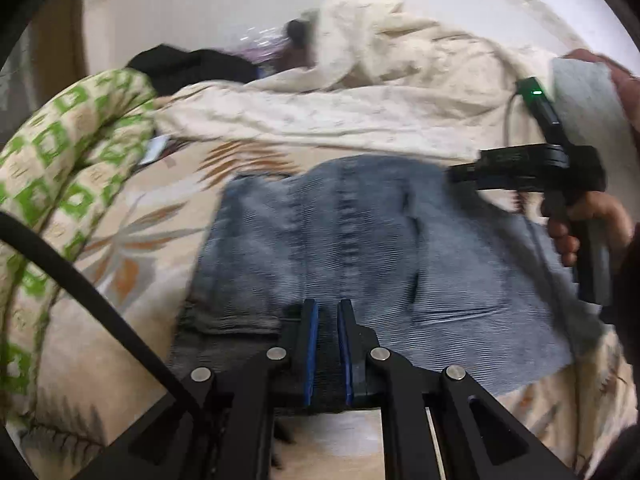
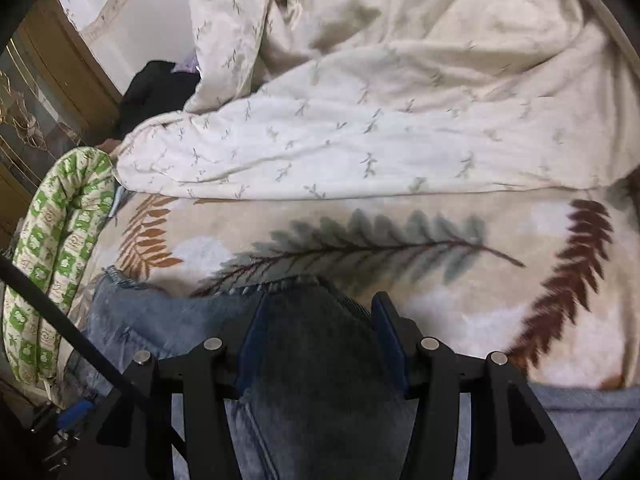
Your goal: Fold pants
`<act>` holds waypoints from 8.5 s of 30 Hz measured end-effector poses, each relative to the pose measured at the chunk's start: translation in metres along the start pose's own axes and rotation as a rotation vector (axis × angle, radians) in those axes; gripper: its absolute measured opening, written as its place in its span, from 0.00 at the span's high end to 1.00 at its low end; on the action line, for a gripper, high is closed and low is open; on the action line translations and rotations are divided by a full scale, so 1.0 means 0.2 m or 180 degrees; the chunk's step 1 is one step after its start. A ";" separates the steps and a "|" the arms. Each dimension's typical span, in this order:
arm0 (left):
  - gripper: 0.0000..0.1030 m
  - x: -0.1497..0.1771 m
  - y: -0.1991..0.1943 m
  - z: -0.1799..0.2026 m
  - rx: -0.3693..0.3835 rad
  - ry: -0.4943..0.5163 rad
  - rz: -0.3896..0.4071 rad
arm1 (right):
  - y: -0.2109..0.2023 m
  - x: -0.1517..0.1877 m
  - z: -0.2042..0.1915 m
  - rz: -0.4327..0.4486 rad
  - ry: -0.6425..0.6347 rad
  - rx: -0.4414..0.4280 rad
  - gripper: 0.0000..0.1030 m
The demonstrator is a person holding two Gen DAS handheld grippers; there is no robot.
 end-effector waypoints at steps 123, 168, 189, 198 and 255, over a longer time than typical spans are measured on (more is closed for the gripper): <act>0.74 -0.17 0.60 2.91 0.1143 0.3593 -0.1008 | -0.89 1.84 1.60 0.1705 0.3970 -0.1644 0.59; 0.85 -0.62 0.43 2.82 0.1318 0.3123 -0.0936 | -0.87 1.84 1.64 0.1794 0.4069 -0.1859 0.57; 0.76 -0.50 0.59 2.87 0.1493 0.3216 -0.1213 | -0.83 1.71 1.64 0.1693 0.3892 -0.1594 0.74; 0.87 -0.62 0.43 2.73 0.1713 0.2943 -0.1109 | -0.92 1.67 1.57 0.1808 0.3686 -0.1520 0.80; 0.91 -0.28 0.11 0.93 0.1553 0.1170 -0.0534 | -0.77 1.11 0.51 0.1043 0.1901 -0.1747 0.50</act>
Point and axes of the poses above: each gripper's, at about its wrist camera, not at the fingertips, and y roughly the way its jaws point, z to its right, x to its underside, the point moved 3 cm from there along y, roughly the way its jaws point, and after that the axes turned 7 degrees about -z, right-handed, at the moved point
